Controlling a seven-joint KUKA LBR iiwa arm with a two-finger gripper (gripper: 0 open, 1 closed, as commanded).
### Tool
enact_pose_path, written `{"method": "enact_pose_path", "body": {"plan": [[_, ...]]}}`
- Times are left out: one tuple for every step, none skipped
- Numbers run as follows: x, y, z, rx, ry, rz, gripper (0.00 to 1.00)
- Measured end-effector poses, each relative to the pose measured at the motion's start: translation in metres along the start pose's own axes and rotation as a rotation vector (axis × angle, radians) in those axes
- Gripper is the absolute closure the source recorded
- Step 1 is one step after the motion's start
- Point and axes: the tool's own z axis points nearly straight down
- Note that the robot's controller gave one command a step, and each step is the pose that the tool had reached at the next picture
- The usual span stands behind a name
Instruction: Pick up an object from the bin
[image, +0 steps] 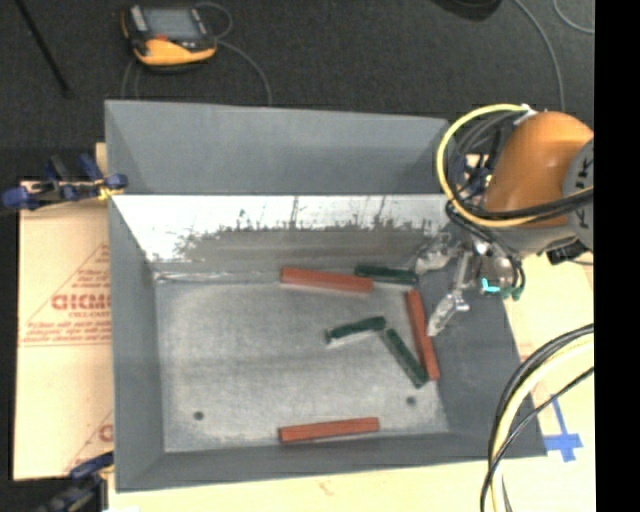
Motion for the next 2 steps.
{"method": "enact_pose_path", "body": {"plan": [[-0.002,0.0,-0.005,0.002,-0.008,-0.003,0.0],[-0.011,0.033,0.053,0.003,-0.015,-0.036,0.0]]}}
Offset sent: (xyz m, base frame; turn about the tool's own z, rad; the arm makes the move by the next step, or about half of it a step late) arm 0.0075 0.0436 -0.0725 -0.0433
